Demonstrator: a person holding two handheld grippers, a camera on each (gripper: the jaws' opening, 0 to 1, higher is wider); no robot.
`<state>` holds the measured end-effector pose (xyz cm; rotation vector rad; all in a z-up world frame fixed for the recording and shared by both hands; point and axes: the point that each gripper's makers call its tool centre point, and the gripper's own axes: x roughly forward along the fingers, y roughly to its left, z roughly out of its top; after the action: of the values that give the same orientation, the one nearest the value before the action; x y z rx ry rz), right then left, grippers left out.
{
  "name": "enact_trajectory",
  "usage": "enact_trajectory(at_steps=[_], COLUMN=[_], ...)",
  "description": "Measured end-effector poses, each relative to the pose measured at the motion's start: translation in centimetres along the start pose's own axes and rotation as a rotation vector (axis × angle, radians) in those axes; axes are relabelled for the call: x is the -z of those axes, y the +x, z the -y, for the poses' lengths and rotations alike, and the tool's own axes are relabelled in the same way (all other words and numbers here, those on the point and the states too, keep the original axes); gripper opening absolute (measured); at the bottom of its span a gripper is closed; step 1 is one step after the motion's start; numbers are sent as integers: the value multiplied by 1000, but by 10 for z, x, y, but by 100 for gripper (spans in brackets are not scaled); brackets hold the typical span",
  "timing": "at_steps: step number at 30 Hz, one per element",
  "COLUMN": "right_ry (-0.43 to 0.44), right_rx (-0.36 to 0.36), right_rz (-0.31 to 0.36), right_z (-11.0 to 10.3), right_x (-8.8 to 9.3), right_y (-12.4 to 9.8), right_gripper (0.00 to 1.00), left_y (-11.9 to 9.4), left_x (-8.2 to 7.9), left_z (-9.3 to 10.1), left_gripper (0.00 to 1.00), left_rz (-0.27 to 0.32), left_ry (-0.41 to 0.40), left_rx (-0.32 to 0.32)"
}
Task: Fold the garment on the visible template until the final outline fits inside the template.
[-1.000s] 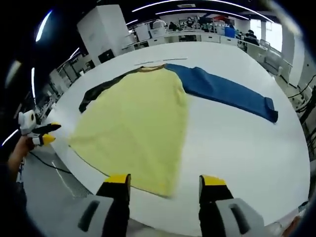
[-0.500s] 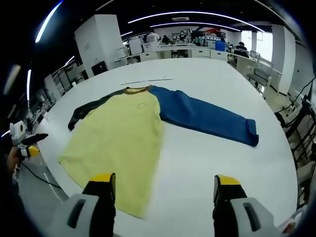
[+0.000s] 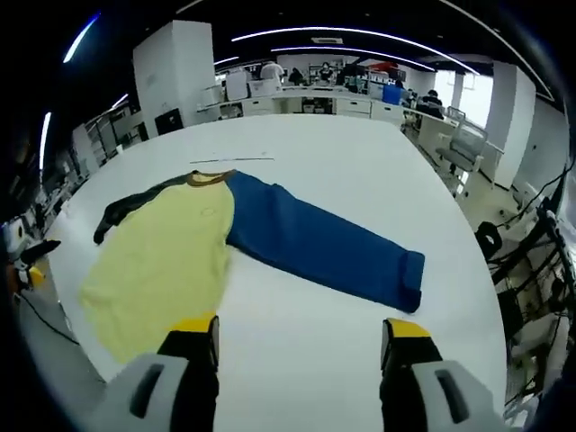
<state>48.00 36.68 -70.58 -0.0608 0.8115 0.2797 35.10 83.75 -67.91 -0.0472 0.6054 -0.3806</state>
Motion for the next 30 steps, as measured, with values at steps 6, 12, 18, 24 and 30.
enact_trajectory(at_steps=[6,12,18,24,30], right_ry=[19,63,73,49,58], right_rx=[-3,-16,17,63,81], right_rz=[-3,-5,-8,-29,-76], right_z=[16,33,52,68,80], right_x=[-12,-22,-26,-24,-14], right_y=[14,30,42,51,62], right_gripper=[66,59,49,42,33], left_y=[1,3,5,5,7], left_x=[-3,-7,-5,-5,-4], left_z=[2,3,0,-6,-10], left_gripper=[99,99,97,96,94], left_rz=[9,11,-1,3,0], left_ry=[-2,9,-1,2,7], left_rx=[-10,-16,-31,-38,-45])
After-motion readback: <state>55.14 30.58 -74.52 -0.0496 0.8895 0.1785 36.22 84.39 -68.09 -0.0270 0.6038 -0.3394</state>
